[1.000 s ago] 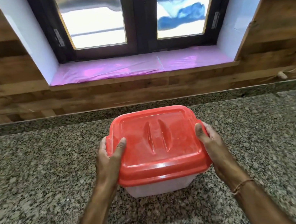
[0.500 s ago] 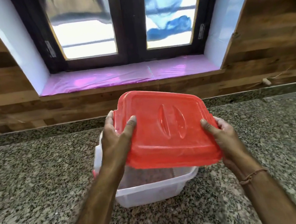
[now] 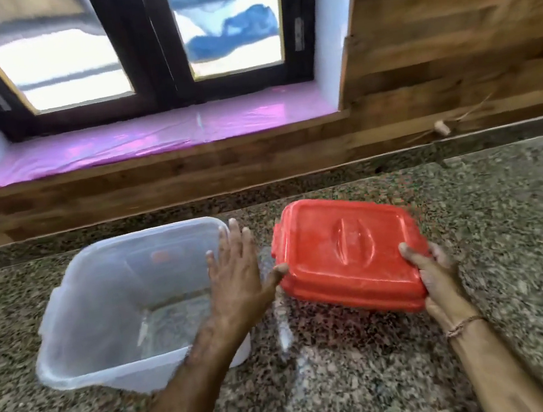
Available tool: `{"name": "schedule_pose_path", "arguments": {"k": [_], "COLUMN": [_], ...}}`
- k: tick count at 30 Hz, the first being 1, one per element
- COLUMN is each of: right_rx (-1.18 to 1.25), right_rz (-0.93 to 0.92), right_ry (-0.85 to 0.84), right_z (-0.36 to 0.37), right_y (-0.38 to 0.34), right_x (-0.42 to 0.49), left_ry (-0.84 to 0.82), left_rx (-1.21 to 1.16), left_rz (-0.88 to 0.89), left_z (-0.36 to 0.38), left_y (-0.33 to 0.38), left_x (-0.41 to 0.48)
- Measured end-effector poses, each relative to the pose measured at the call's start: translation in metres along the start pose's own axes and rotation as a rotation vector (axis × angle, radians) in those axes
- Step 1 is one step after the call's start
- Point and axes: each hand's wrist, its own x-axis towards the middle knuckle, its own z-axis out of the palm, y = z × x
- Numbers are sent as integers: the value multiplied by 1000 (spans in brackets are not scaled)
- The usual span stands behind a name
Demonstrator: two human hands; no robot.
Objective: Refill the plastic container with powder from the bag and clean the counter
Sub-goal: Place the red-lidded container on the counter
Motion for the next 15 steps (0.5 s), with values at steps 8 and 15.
{"name": "schedule_pose_path", "arguments": {"k": [8, 15], "right_rx": [-534, -976], "right_rz": [-50, -154], "right_ry": [-32, 3], "right_z": [3, 15], "right_y": [94, 98], "right_x": [52, 35], "left_ry": [72, 101], "left_rx": [107, 122], "left_rz": [-43, -51], "left_z": [7, 8], "left_y": [3, 1], "left_x": [1, 1]}}
